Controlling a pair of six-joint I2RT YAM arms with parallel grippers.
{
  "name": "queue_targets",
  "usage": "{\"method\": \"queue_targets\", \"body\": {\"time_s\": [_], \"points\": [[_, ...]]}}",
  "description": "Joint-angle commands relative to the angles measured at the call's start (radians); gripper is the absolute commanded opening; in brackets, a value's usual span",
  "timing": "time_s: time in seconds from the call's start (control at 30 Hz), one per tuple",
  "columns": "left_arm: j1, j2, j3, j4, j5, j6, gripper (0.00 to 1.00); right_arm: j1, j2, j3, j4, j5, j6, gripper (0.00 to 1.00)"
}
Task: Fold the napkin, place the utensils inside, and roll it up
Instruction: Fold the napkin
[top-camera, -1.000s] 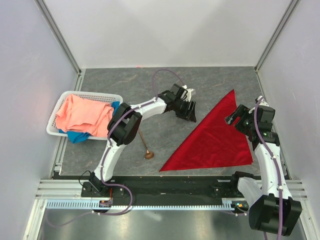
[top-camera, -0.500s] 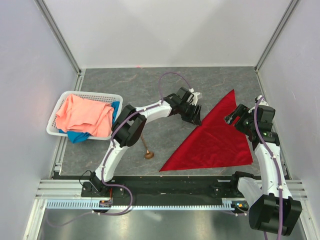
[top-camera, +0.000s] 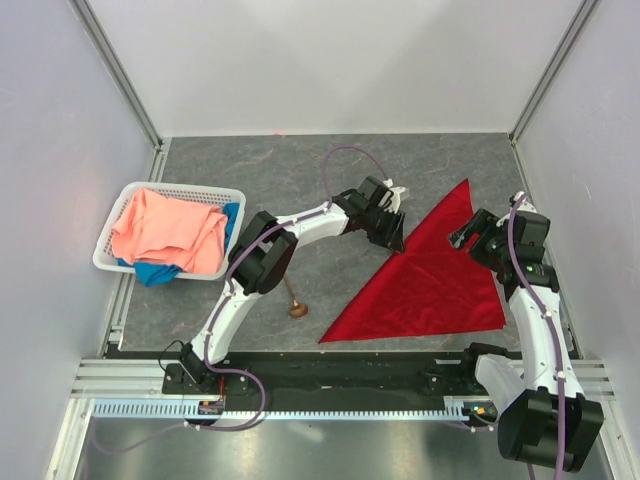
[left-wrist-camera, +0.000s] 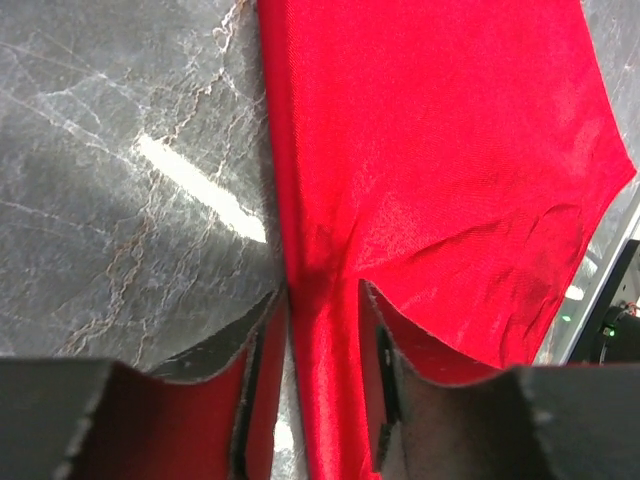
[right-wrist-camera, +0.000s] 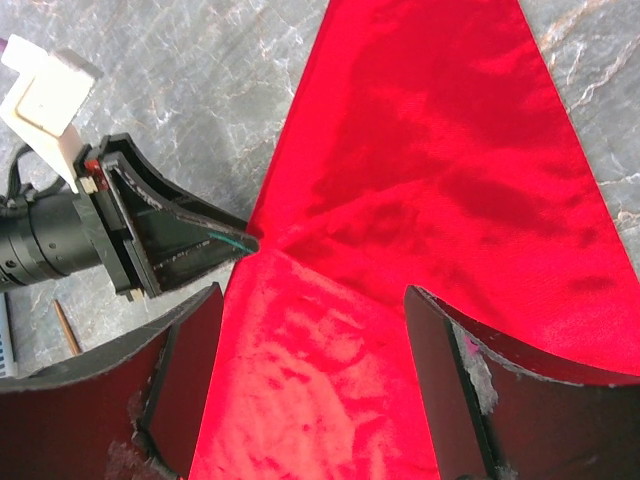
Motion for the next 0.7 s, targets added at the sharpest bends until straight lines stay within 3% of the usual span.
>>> {"method": "queue_targets", "body": {"time_s": [0.0, 0.33, 0.47, 0.67], "points": [[-0.009, 0.035, 0.043, -0.028, -0.025, -0.020, 0.37, 0.002, -0.012, -0.014, 0.032, -0.011, 0.006, 0.81], [-0.011, 0.047, 0.065, -0.043, -0.032, -0.026, 0.17, 0.002, -0.015, -0.015, 0.030, -0.008, 0.007, 0.82], [-0.011, 0.047, 0.065, -0.042, -0.039, -0.035, 0.02, 0.002, -0.016, -0.018, 0.032, -0.005, 0.009, 0.81], [0.000, 0.037, 0.065, -0.045, -0.090, -0.049, 0.02, 0.002, -0.015, -0.017, 0.030, 0.006, 0.013, 0.81]]}}
